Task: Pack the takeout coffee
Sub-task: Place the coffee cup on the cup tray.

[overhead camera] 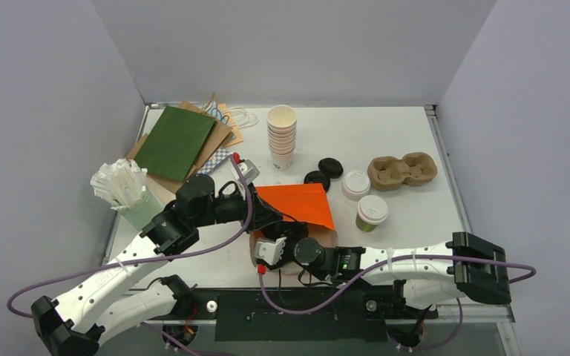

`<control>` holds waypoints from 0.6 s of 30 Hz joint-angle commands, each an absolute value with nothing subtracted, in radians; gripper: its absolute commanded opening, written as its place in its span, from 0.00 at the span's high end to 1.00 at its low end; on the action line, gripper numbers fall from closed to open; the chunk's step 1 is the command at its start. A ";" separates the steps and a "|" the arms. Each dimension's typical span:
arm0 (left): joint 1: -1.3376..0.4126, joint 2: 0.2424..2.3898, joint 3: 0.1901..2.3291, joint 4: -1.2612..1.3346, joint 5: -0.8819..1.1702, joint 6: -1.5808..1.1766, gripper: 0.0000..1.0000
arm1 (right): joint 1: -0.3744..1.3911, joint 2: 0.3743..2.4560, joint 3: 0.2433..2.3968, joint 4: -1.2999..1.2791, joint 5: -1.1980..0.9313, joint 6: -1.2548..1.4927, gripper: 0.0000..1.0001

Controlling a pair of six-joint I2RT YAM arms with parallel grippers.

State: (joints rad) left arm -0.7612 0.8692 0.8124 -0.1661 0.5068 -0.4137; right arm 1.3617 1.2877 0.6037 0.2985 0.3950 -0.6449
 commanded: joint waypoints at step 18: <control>-0.778 0.868 0.865 -0.177 0.520 -0.384 1.00 | 1.354 1.274 0.796 -0.016 0.375 -0.705 0.58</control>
State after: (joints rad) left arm -0.7662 0.8810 0.8207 -0.1696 0.5034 -0.4030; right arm 1.3560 1.2819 0.7506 -0.0025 0.3244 -0.6773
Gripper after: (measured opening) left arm 0.022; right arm 0.685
